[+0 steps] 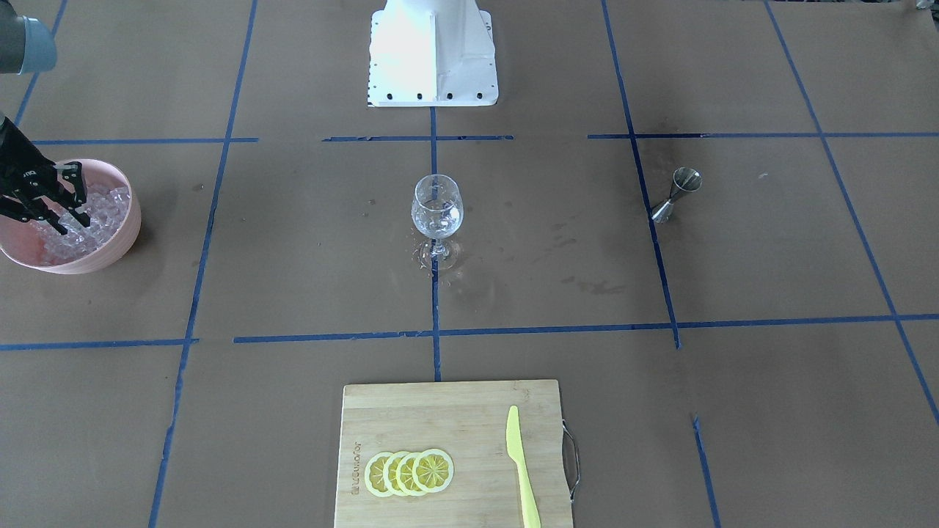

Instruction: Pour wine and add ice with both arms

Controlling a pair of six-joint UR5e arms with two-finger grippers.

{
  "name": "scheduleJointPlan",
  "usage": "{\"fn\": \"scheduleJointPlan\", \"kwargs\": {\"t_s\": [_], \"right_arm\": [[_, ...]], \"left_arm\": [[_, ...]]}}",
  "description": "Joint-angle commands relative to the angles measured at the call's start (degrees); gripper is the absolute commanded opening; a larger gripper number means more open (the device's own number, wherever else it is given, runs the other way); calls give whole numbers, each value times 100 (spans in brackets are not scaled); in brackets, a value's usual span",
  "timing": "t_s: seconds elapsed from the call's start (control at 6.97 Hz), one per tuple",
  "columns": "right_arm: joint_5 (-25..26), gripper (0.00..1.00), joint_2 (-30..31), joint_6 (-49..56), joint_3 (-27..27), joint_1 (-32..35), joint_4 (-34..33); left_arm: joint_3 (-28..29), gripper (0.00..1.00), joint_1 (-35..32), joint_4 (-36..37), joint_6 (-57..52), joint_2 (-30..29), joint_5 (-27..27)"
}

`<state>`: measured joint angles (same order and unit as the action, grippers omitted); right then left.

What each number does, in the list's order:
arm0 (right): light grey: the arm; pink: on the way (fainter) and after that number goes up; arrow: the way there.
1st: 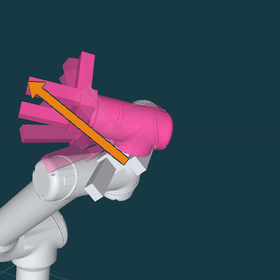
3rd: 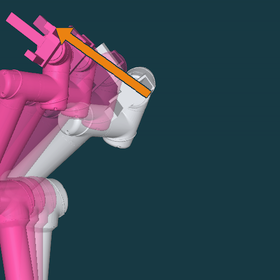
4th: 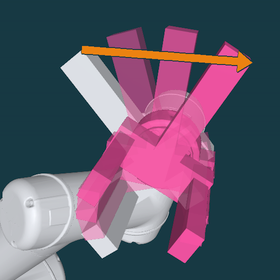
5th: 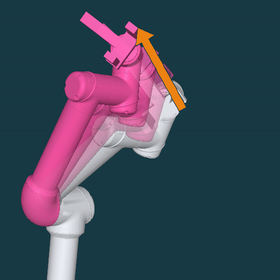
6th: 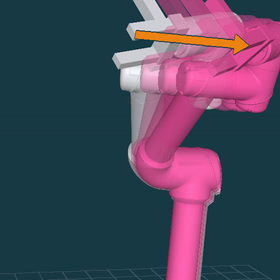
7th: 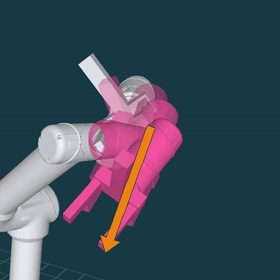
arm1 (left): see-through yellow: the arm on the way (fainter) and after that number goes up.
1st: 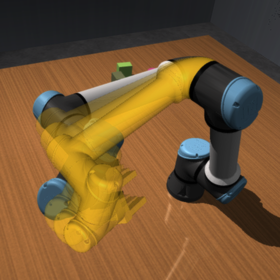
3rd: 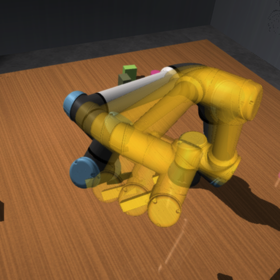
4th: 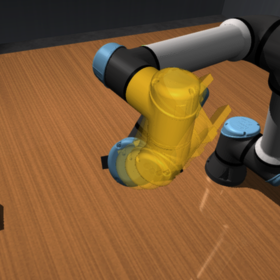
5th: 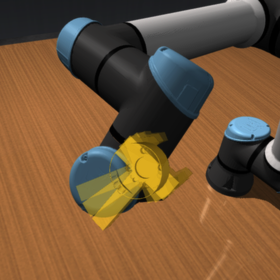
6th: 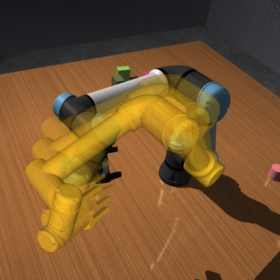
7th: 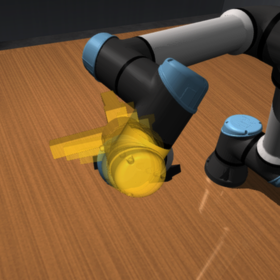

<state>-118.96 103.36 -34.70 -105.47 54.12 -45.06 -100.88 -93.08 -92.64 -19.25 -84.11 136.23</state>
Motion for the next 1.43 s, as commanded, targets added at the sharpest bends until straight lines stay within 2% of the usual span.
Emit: {"fn": "scheduleJointPlan", "kwargs": {"t_s": [0.0,0.14,0.29,0.43,0.72,0.86,1.0,1.29], "right_arm": [[-224,0,-271,-63,-846,134,-1075],[-224,0,-786,-72,-1339,134,-2223],[-224,0,-1357,-272,-1492,125,-2896],[-215,0,-1876,-640,-1476,12,-3277],[-76,0,-3079,-714,-1459,-295,-4330],[230,0,-3695,-1166,-1458,-584,-5014],[433,0,-4153,-1693,-1432,-892,-5352],[995,0,-4761,-2354,-1258,-1428,-5583]], "left_arm": [[7,100,0,0,0,0,0],[7,100,0,0,0,0,0],[15,100,0,0,0,0,0],[15,100,0,0,0,0,0],[24,100,0,0,0,0,0],[24,100,0,0,0,0,0],[16,100,0,0,0,0,9],[24,100,0,0,0,0,9]]}}
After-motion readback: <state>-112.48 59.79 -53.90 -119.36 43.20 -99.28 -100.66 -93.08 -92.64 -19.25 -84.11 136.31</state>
